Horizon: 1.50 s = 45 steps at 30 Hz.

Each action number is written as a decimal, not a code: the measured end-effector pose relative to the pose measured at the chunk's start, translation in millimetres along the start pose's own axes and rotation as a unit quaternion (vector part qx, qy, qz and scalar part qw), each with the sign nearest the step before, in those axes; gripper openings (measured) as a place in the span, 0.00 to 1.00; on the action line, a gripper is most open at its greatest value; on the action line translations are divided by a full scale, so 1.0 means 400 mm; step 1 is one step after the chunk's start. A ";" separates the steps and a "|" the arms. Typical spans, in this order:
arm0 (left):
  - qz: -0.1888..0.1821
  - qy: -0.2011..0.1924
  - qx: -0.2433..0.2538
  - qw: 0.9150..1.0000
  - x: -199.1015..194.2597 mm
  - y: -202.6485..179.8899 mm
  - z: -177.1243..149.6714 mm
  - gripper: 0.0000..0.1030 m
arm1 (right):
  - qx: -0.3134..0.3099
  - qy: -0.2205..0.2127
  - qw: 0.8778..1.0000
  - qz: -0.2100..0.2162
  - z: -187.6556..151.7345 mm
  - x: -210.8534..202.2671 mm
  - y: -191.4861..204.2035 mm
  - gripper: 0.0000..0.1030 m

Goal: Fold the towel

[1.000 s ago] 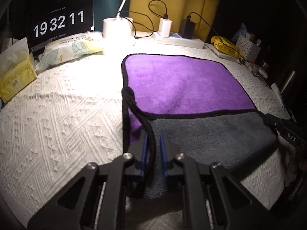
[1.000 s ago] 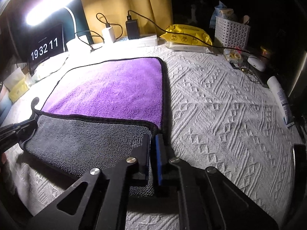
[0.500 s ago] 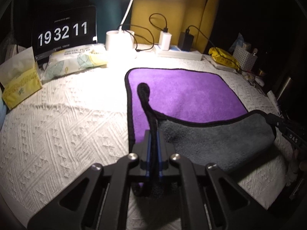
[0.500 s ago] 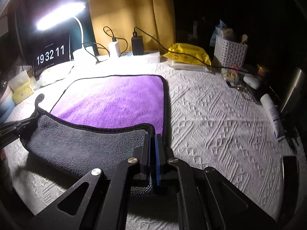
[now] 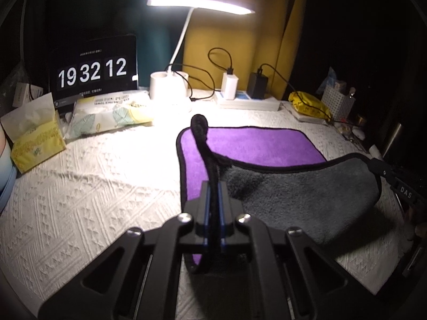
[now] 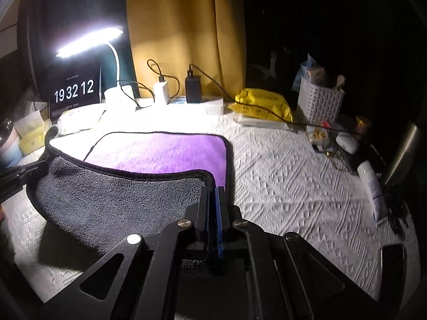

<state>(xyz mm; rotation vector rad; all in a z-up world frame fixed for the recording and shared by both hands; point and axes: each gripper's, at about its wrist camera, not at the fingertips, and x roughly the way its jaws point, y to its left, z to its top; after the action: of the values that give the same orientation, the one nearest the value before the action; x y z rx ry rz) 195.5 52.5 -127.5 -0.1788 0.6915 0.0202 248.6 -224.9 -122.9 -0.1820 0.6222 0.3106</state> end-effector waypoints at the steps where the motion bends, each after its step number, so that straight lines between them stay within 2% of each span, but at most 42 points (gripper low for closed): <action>1: 0.000 -0.002 -0.001 1.000 0.001 0.001 0.004 0.05 | -0.002 -0.004 1.000 -0.001 0.007 -0.001 0.002 0.04; 18: 0.003 -0.034 -0.011 0.999 0.040 0.036 0.089 0.05 | -0.013 -0.049 0.999 -0.011 0.107 0.030 0.000 0.04; 34: 0.018 -0.032 -0.016 0.999 0.141 0.051 0.160 0.05 | -0.004 -0.049 0.999 -0.015 0.165 0.163 -0.005 0.04; 45: 0.030 -0.005 -0.007 1.000 0.255 0.062 0.177 0.05 | 0.000 -0.044 0.999 -0.024 0.184 0.260 -0.023 0.04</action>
<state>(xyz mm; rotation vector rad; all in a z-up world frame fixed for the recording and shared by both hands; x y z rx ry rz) 317.0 84.8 -142.6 -0.1714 0.6874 0.0838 371.5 -190.5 -125.7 -0.1822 0.5297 0.2699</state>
